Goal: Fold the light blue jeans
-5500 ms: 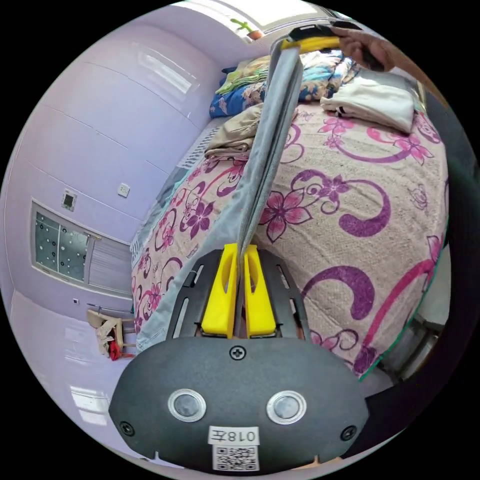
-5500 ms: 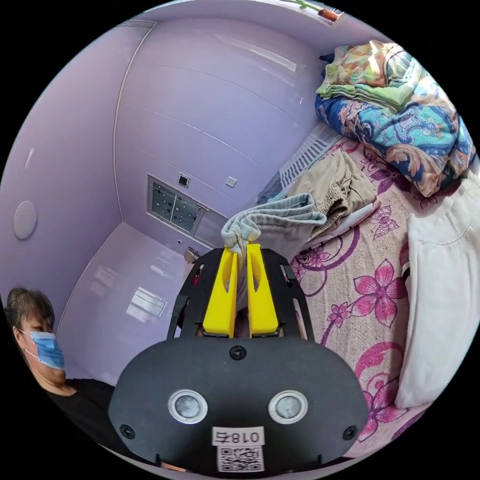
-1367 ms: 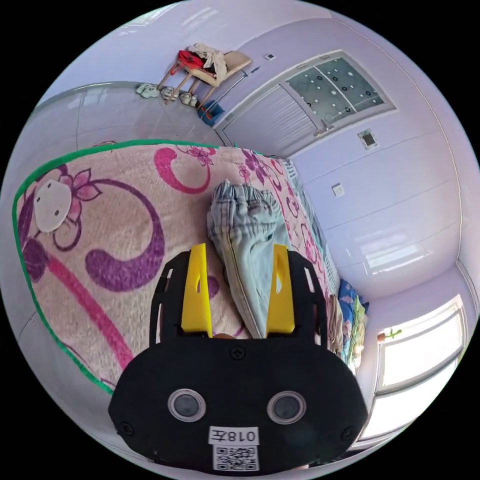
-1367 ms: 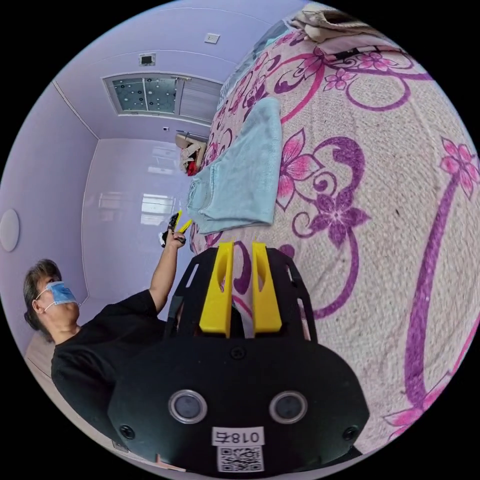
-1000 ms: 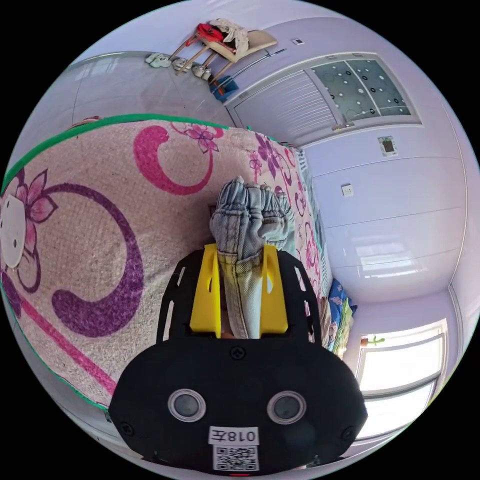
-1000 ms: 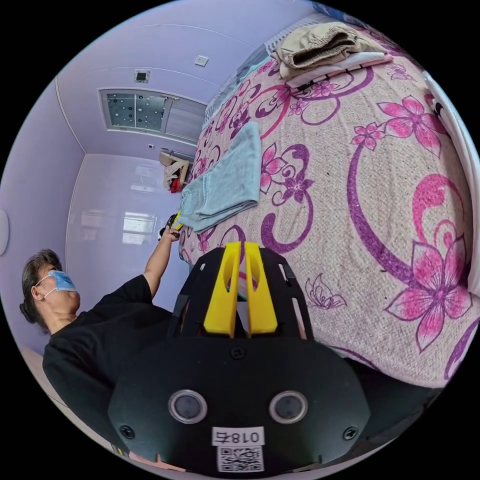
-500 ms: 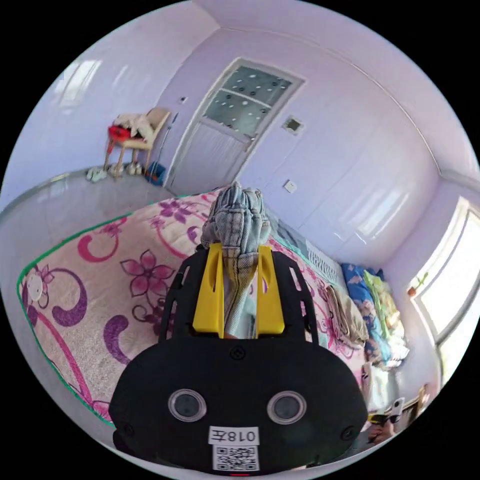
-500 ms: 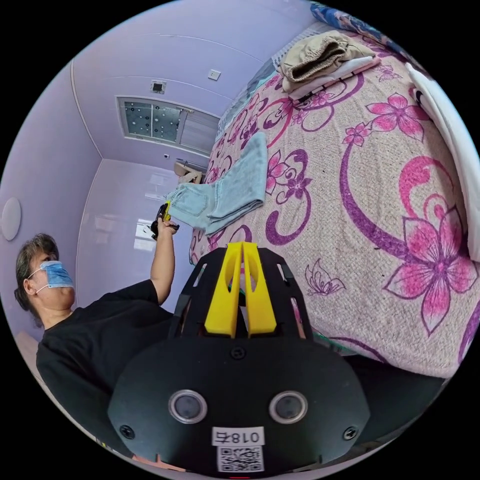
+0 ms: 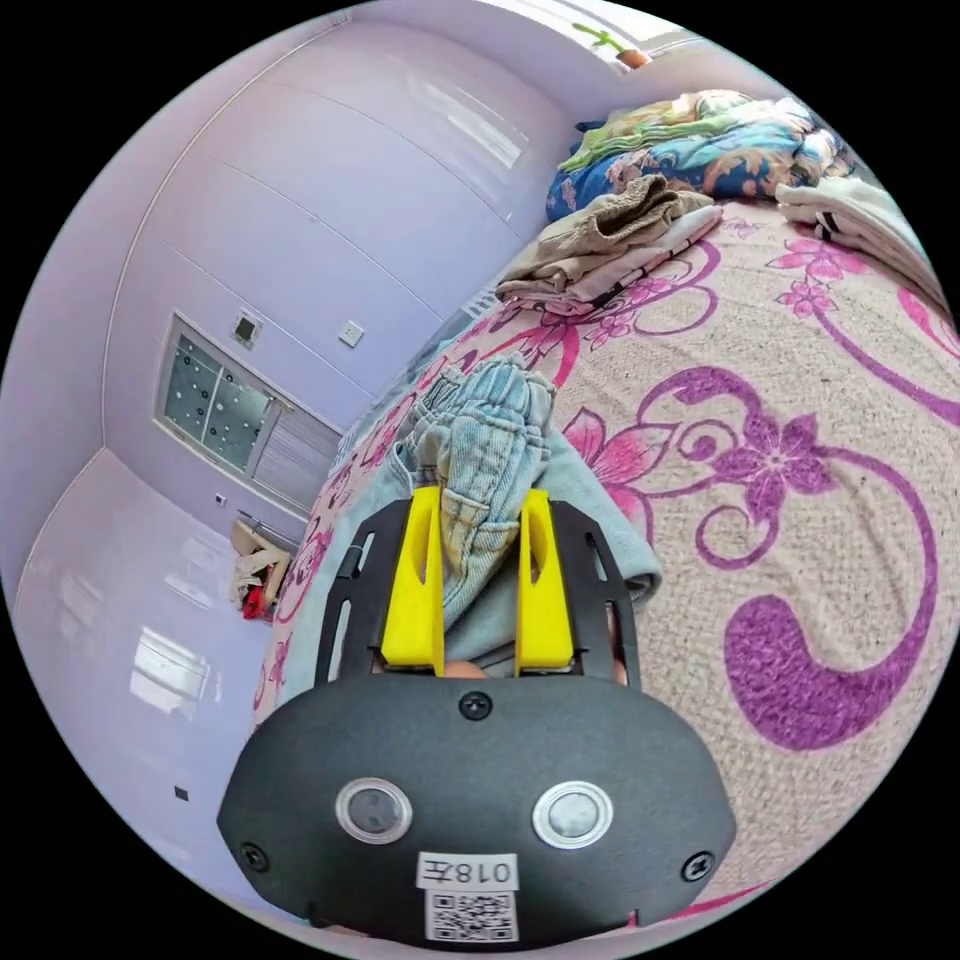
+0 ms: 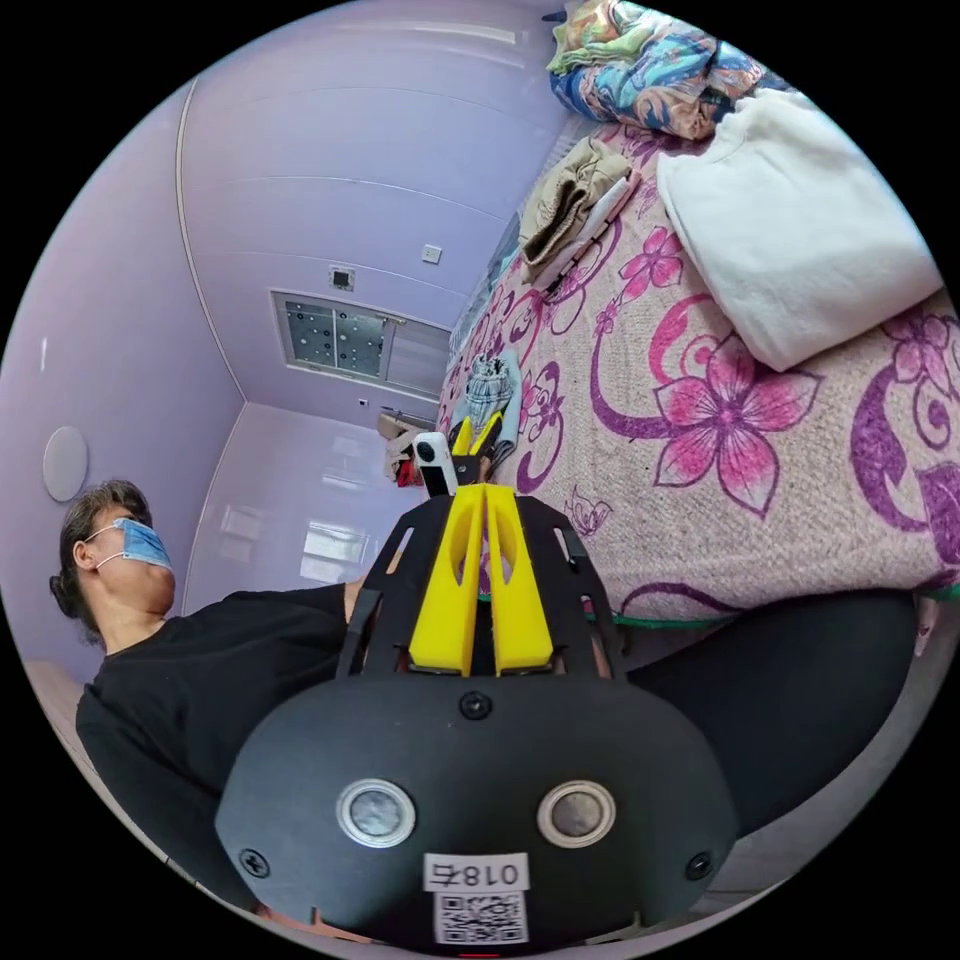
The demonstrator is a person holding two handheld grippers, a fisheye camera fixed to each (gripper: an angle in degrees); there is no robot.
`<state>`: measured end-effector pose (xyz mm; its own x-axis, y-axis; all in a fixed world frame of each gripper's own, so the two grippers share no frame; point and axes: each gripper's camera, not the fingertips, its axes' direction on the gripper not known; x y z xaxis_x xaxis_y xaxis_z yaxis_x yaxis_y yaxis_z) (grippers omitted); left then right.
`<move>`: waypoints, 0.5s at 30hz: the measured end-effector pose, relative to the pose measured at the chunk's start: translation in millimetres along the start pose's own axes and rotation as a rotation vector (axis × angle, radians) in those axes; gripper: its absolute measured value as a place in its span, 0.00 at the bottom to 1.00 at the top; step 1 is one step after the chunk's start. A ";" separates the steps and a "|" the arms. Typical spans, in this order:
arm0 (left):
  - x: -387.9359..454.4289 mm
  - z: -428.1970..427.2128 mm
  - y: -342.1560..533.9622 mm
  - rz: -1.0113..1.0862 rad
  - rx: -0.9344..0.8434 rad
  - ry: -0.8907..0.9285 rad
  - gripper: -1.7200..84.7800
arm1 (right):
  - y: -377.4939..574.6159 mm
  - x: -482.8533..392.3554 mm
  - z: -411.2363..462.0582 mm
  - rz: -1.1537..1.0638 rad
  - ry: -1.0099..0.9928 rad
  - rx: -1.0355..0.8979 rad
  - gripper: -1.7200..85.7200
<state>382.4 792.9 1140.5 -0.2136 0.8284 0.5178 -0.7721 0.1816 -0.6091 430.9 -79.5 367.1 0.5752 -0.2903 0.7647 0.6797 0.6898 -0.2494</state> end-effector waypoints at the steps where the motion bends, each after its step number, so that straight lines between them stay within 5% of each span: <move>1: -2.6 -2.8 -11.2 0.005 -0.025 0.000 0.15 | 3.6 -2.3 -5.7 -0.005 0.025 0.011 0.02; 7: -93.2 -62.8 -19.2 -0.166 0.160 0.278 0.12 | 2.8 5.1 1.8 0.024 -0.012 0.044 0.02; 10: -136.5 -100.4 14.0 -0.235 0.291 0.179 0.12 | -10.2 -9.6 33.5 -0.045 -0.049 -0.002 0.02; 15: -198.7 -81.6 78.8 -0.320 0.091 0.006 0.13 | -47.2 -66.4 131.1 -0.265 -0.056 -0.198 0.07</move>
<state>412.8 685.9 940.7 0.0512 0.7399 0.6707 -0.8496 0.3853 -0.3602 301.0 -5.8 406.0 0.3447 -0.4021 0.8482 0.8806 0.4515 -0.1438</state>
